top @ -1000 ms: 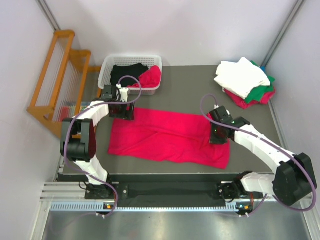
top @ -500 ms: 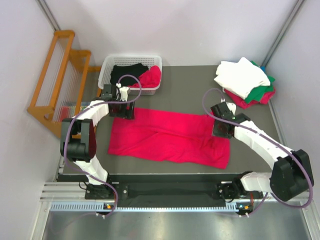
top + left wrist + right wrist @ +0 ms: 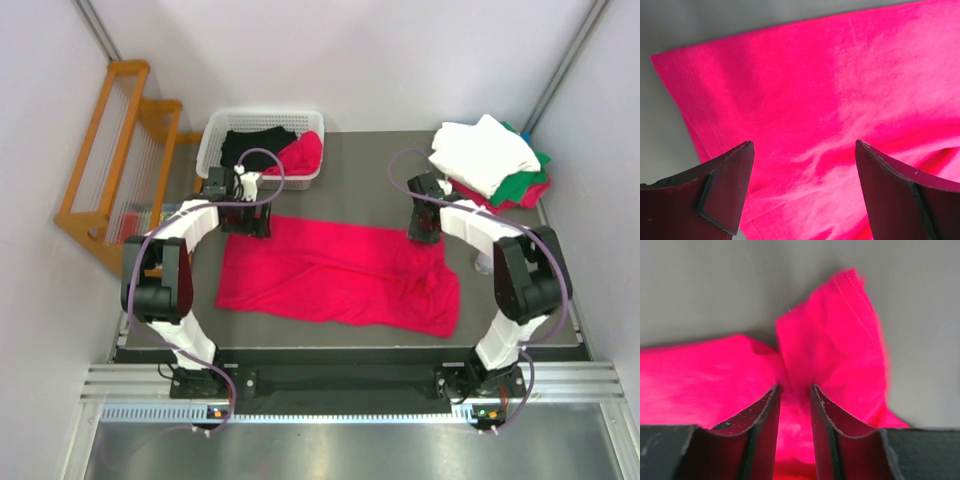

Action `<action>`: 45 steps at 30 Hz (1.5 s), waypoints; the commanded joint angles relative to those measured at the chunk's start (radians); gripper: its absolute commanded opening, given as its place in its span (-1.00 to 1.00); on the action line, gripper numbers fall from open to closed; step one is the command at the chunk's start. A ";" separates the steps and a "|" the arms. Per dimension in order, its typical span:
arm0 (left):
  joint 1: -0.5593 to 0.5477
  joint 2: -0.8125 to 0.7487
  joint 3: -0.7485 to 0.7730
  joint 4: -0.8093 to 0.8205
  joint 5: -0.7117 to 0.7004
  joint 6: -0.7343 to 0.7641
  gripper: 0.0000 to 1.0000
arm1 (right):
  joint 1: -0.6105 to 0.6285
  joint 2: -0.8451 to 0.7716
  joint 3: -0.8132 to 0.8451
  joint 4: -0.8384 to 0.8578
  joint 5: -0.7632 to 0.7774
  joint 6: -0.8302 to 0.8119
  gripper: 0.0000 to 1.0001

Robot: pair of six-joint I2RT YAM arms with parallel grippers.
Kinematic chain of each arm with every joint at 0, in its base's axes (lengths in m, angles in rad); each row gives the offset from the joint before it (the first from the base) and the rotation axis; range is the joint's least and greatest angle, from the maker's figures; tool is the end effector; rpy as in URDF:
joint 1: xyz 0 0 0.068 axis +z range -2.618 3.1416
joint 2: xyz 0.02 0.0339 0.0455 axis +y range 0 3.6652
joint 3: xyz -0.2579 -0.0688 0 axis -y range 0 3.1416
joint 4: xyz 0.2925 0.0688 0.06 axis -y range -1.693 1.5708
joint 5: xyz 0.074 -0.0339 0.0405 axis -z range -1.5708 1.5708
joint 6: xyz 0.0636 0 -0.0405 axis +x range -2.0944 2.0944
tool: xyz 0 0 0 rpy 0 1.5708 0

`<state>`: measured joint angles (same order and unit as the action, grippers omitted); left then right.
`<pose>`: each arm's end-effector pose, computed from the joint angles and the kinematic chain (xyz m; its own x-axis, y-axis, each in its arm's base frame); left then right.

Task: Fold and stack the t-shirts
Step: Fold the tshirt

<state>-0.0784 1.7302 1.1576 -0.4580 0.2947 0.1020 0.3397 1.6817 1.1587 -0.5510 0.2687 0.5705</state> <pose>0.4059 -0.0504 0.1444 -0.8277 0.1628 -0.5370 0.3098 0.9305 -0.1954 0.3794 0.1162 0.1567 -0.8067 0.2672 -0.5272 0.2777 0.9587 0.0610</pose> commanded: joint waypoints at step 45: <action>0.325 -0.052 -0.079 0.012 0.009 0.093 0.72 | -0.131 0.114 -0.034 0.077 -0.098 -0.004 -0.38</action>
<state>0.2276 1.7645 1.1027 -0.4210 0.2794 0.1638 0.2428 1.7485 1.0790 -0.4900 0.1490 0.5930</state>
